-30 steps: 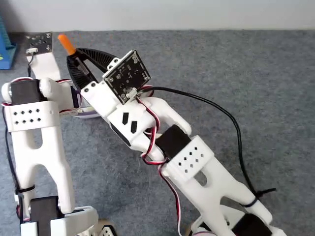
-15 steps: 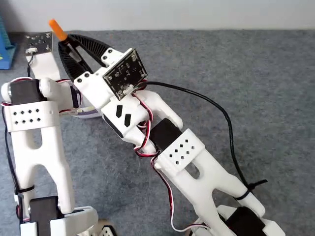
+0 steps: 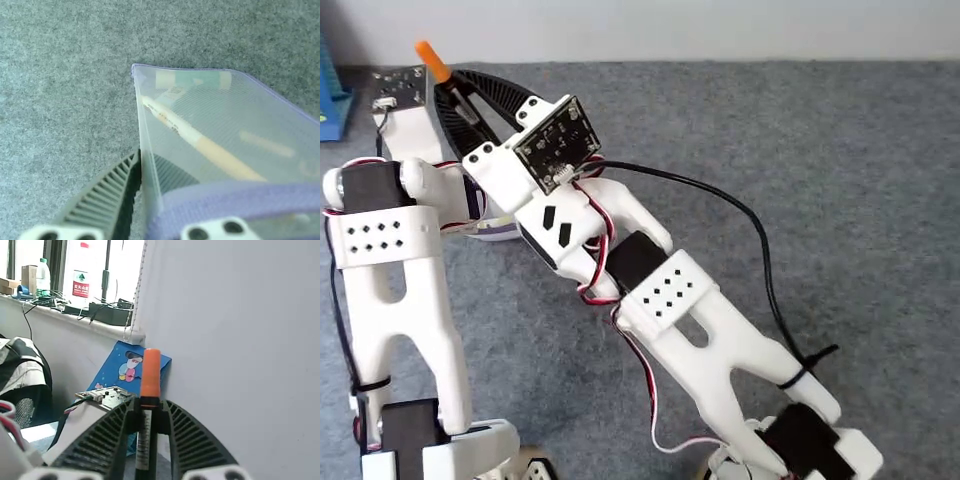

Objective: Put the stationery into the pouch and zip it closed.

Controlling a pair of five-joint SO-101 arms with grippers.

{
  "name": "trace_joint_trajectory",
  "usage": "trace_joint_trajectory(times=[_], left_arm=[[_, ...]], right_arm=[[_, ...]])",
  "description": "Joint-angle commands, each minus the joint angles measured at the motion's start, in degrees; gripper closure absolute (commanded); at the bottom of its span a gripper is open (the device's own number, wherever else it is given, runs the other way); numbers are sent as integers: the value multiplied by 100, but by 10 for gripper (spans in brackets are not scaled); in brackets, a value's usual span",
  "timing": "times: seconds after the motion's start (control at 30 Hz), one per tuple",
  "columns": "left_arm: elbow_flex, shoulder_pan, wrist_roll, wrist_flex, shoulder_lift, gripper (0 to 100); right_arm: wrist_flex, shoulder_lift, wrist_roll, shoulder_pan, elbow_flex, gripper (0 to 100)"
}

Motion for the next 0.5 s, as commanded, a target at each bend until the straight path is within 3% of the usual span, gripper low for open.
trace_joint_trajectory(times=[0.0,0.2,0.47], left_arm=[[-13,-9,53,149,-9,989],[-13,-9,53,149,-9,989],[-13,18,53,149,9,989]], right_arm=[[-180,57,35,180,18,991],[-171,-356,35,523,905,991],[-127,-1974,35,620,2382,991]])
